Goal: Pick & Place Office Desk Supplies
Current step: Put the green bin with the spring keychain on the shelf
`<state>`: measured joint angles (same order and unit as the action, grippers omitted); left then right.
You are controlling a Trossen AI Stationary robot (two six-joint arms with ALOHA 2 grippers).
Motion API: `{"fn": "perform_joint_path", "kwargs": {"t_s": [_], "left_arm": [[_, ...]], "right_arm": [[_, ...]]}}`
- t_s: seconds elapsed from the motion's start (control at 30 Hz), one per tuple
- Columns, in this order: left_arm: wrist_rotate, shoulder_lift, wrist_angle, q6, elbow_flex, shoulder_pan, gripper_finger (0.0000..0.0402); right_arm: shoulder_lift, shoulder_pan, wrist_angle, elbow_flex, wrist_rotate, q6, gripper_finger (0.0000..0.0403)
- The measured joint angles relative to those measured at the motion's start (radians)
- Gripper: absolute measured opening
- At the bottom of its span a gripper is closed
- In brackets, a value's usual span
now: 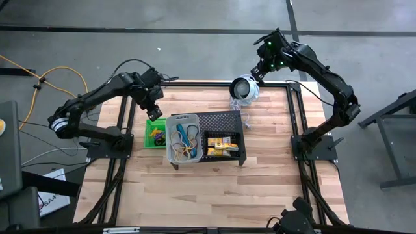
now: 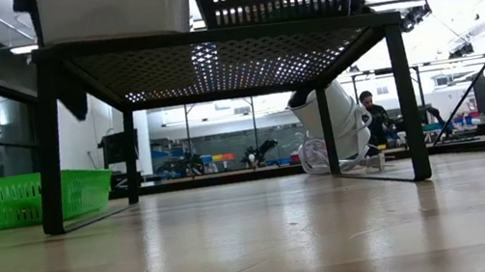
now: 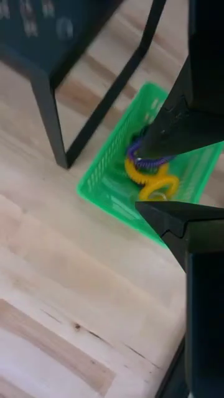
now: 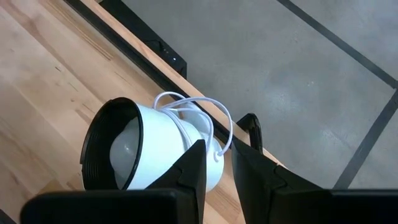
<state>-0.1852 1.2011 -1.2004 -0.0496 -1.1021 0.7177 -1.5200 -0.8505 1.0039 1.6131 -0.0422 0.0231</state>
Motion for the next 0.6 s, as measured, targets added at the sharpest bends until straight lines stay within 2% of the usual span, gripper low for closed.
{"fn": "perform_joint_path", "kwargs": {"t_s": [0.2,0.5,0.6], "left_arm": [[0.000,0.003,0.086,-0.073,0.092,0.048,0.0117],[-0.001,0.003,0.137,-0.079,0.152,0.059,0.0117],[-0.002,0.003,0.128,-0.024,0.164,0.059,0.0117]], "right_arm": [[0.000,0.000,0.000,0.000,0.000,0.000,0.0065],[0.000,0.000,0.000,0.000,0.000,0.000,0.0065],[0.000,0.000,0.000,0.000,0.000,0.000,0.0065]]}}
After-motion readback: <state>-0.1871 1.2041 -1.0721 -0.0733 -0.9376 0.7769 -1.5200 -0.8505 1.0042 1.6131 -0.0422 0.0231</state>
